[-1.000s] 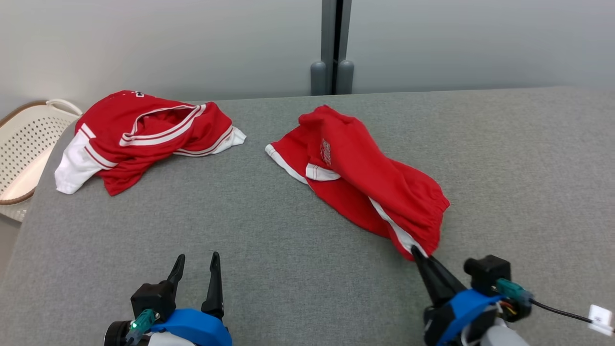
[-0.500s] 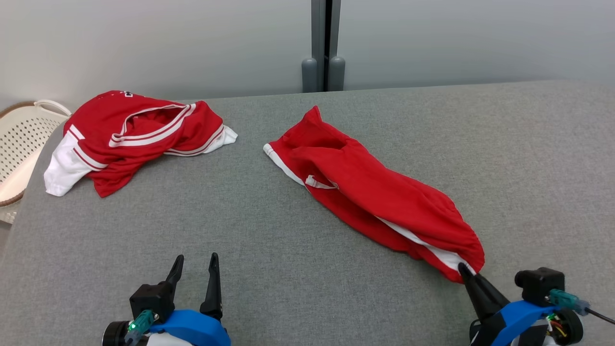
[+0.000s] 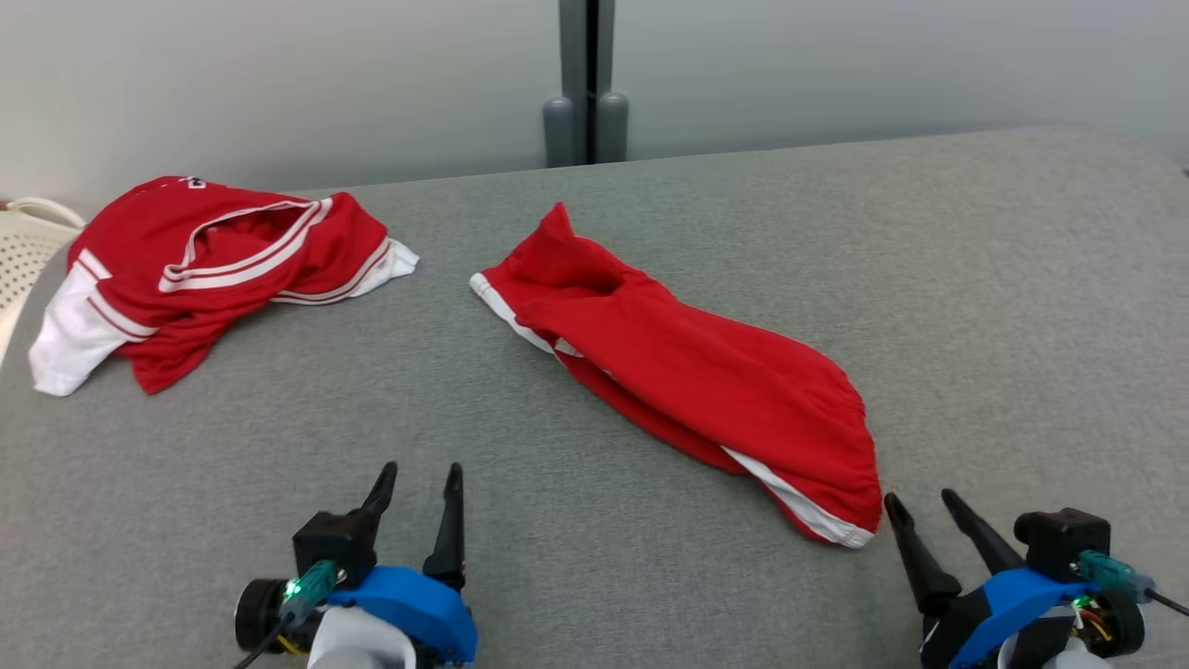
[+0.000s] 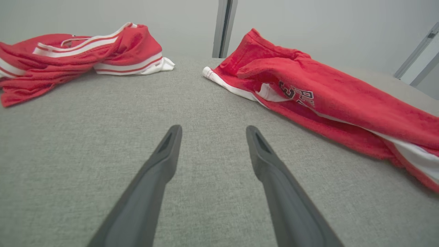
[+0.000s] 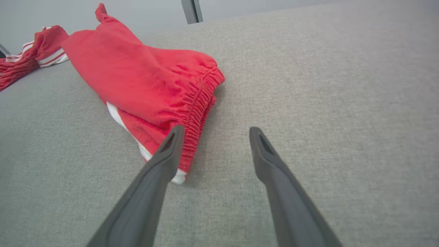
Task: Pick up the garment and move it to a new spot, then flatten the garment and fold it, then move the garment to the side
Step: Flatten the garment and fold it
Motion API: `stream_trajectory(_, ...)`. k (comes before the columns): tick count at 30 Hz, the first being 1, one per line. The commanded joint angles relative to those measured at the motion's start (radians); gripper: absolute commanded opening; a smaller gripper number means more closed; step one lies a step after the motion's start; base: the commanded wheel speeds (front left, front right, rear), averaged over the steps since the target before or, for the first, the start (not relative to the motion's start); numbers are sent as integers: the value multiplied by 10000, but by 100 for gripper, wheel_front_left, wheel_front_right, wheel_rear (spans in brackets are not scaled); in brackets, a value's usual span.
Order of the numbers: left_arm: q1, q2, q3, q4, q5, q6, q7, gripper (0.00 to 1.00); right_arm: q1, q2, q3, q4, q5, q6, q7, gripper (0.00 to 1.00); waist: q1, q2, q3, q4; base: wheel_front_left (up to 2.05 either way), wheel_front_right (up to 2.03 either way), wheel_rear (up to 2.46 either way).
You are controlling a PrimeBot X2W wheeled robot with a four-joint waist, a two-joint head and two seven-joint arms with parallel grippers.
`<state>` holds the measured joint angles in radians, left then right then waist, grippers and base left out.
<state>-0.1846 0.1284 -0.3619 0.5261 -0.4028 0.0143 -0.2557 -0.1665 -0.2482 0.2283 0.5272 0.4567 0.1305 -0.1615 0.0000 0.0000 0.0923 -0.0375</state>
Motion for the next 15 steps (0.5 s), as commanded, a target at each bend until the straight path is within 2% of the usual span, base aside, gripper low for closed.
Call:
stream_trajectory(1, -433, -77, -128, 223, 93, -157, 49, 100, 7, -104, -156, -199, -108, 5, -164, 100, 0, 0, -10, -218, 0, 0, 0)
stream_trajectory(8, -1557, -317, -497, 1503, 114, -497, 282, 100, -58, -24, -777, -1179, -441, 5, -469, 100, 0, 0, 166, -750, 0, 0, 0)
stream_trajectory(15, -3129, -503, -732, 3439, 206, -676, 323, 100, -158, 688, -1122, -2566, -1002, 5, -650, 100, 0, 0, 655, -1403, 0, 0, 0)
